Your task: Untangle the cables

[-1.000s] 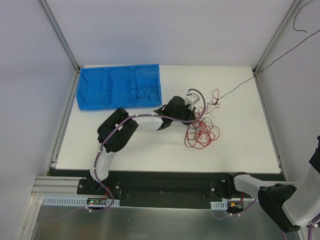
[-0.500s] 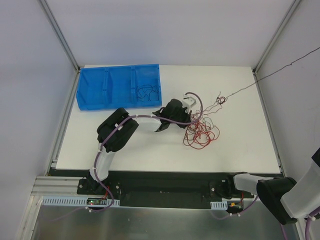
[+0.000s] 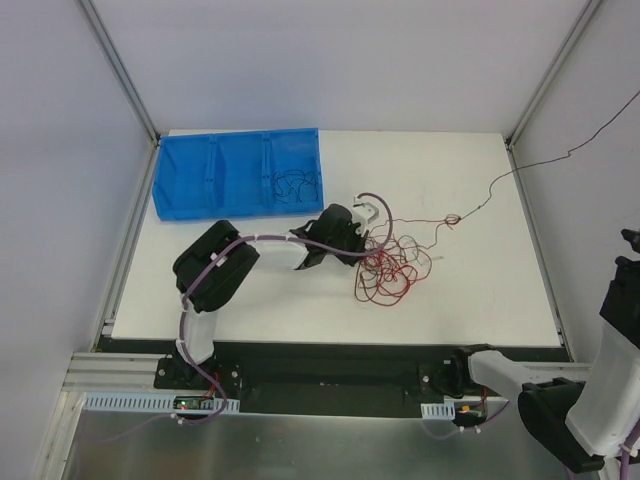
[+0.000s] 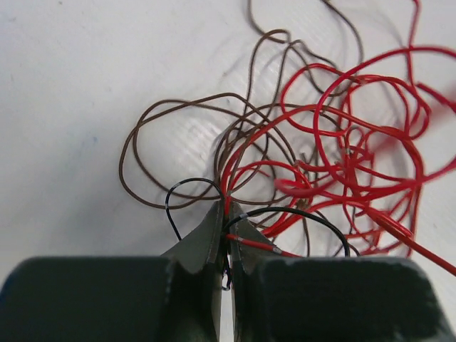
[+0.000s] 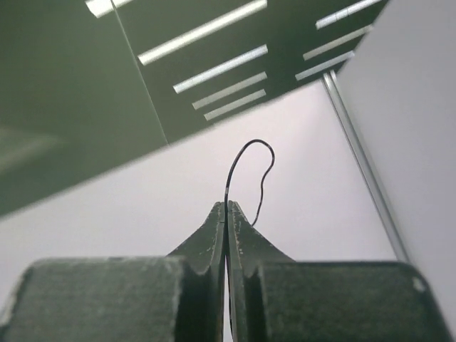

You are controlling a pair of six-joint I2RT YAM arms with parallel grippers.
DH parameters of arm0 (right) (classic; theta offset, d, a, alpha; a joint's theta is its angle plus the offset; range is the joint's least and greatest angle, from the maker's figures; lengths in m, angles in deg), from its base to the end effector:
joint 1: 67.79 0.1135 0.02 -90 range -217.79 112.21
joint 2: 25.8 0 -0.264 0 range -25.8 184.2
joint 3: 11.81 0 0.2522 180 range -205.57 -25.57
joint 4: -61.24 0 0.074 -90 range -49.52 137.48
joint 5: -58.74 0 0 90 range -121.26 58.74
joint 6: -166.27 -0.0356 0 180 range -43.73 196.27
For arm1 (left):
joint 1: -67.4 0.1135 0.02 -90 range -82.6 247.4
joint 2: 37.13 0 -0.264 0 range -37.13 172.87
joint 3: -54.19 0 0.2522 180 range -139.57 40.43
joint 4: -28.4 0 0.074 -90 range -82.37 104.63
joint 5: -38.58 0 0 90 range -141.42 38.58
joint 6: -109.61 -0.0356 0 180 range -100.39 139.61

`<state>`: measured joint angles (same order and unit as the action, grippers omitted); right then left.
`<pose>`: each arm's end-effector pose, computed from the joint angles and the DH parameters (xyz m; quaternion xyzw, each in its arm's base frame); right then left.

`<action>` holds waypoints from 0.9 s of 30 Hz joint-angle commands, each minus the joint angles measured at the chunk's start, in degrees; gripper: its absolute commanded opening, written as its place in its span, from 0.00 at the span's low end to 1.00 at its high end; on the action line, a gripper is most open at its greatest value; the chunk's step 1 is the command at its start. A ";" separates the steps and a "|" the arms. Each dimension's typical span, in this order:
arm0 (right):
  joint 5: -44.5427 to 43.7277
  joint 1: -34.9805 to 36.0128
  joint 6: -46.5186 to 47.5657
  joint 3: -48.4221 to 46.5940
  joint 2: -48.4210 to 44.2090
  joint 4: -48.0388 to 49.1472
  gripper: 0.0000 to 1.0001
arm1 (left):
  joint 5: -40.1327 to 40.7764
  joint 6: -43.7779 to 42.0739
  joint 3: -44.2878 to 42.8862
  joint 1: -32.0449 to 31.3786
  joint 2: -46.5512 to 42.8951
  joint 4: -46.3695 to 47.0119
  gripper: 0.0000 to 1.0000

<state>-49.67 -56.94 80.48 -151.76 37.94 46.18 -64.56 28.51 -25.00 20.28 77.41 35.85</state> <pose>0.0172 -0.0082 0.6896 0.1214 0.2641 0.0156 0.9567 0.2876 -0.3216 0.1569 0.3344 0.7849 -0.3272 0.4063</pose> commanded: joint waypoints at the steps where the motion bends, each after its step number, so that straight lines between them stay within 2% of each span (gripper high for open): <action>1: 0.83 -0.13 5.89 12.08 -2.91 -1.50 0.00 | -4.15 -0.12 3.99 0.44 -12.21 -3.54 0.00; 7: -5.75 -0.13 3.62 40.01 -12.40 -3.96 0.00 | -13.03 1.55 3.56 0.53 -23.83 -11.62 0.00; 10: -8.56 -0.13 0.99 52.40 -16.62 -7.83 0.00 | -14.45 4.27 2.50 0.53 -24.72 -14.96 0.00; 15: -11.46 -0.22 -3.31 66.05 -19.27 -16.70 0.00 | -17.79 7.09 1.88 0.53 -24.80 -16.38 0.02; 18: -11.56 -0.48 -7.79 73.43 -20.41 -21.19 0.01 | -18.14 7.00 1.45 0.53 -25.16 -17.43 0.18; 21: -6.74 -1.27 -8.87 79.42 -22.08 -22.52 0.01 | -18.32 6.48 0.57 0.62 -25.24 -19.27 0.43; 22: -4.98 -1.27 -8.95 81.00 -22.69 -23.04 0.01 | -18.23 6.13 0.13 0.53 -25.33 -20.41 0.49; 25: 0.03 -1.36 -8.16 83.30 -24.19 -24.70 0.01 | -16.22 4.20 -1.02 0.53 -26.47 -25.33 0.61; 27: 3.37 -1.27 -7.90 83.13 -25.07 -26.20 0.01 | -15.16 2.70 -0.67 0.62 -28.40 -27.00 0.62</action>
<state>-53.34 -57.95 73.51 -67.92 15.56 21.87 -80.89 34.11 -23.36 20.28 52.82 13.95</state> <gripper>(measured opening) 0.009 0.603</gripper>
